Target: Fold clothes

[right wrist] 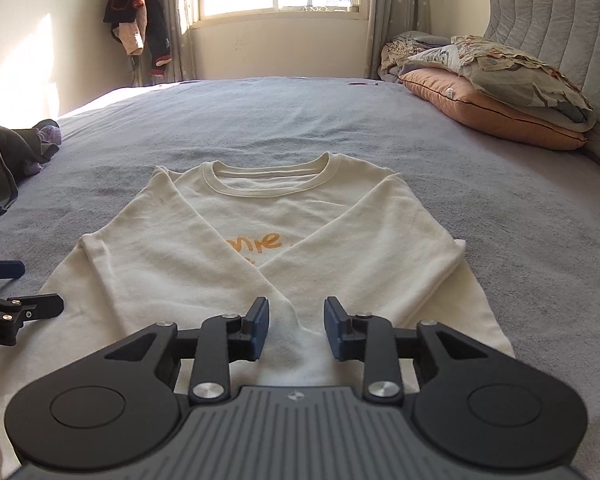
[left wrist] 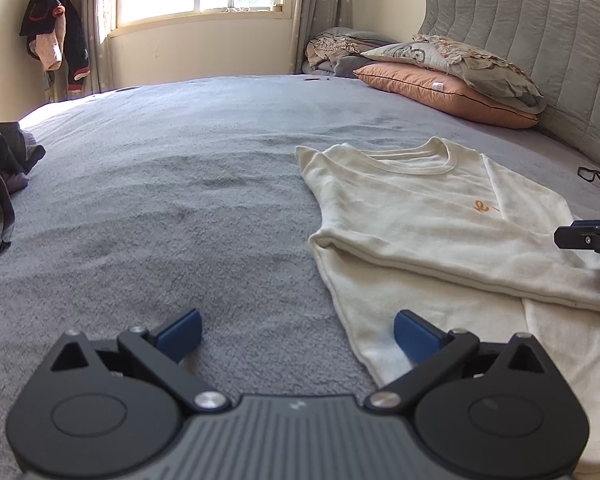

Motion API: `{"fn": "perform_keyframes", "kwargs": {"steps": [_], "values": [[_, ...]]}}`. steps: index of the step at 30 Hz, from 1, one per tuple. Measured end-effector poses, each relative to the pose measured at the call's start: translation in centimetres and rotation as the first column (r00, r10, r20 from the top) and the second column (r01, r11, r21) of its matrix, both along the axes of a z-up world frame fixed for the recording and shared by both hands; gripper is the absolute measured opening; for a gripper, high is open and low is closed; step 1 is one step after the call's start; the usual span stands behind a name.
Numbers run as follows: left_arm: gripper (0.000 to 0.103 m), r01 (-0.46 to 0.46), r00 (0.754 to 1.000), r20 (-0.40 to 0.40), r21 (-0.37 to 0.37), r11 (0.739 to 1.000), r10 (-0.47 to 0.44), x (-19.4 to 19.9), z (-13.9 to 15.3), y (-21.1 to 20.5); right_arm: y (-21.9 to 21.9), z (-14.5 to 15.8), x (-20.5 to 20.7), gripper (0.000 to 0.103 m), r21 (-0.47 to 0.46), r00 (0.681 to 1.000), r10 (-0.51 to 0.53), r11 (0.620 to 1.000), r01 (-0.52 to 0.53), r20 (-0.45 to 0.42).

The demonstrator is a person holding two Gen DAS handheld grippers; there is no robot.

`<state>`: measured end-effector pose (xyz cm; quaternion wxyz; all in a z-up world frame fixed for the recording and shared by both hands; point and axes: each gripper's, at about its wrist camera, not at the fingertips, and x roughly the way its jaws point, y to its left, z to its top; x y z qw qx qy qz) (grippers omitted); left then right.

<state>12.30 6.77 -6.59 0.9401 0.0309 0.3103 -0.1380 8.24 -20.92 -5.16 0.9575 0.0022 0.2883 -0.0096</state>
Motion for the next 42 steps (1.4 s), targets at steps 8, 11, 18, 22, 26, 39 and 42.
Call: {"fn": "perform_keyframes", "kwargs": {"steps": [8,11,18,22,26,39,42], "values": [[0.103,0.0,1.0,-0.001,0.0,1.0,0.0,0.1,0.0,-0.2,0.4,-0.1,-1.2,0.061,0.003,0.986,-0.152,0.988,0.152,0.068],[0.103,0.0,1.0,-0.001,-0.001,1.0,0.0,0.1,0.0,-0.1,0.8,-0.3,-1.4,0.065,0.008,0.98,-0.182,0.983,0.182,0.079],[0.103,0.0,1.0,-0.001,-0.001,1.0,0.0,0.1,-0.1,-0.2,0.7,-0.5,-1.9,0.073,0.02,0.973,-0.213,0.977,0.212,0.094],[0.103,0.0,1.0,-0.001,-0.001,1.0,0.0,0.1,-0.1,-0.2,0.3,-0.5,-2.0,0.073,0.048,0.969,-0.228,0.973,0.224,0.093],[0.103,0.0,1.0,-0.001,-0.001,1.0,0.0,0.1,-0.1,-0.2,0.3,-0.6,-2.0,0.073,0.053,0.97,-0.227,0.973,0.223,0.09],[0.103,0.001,1.0,-0.001,-0.001,1.0,-0.001,0.2,-0.1,-0.2,0.5,-0.7,-2.0,0.074,0.04,0.97,-0.224,0.974,0.221,0.094],[0.103,0.001,1.0,-0.001,-0.001,1.0,-0.001,0.2,-0.1,-0.2,0.5,-0.8,-2.0,0.074,0.035,0.97,-0.226,0.974,0.223,0.092]]}}
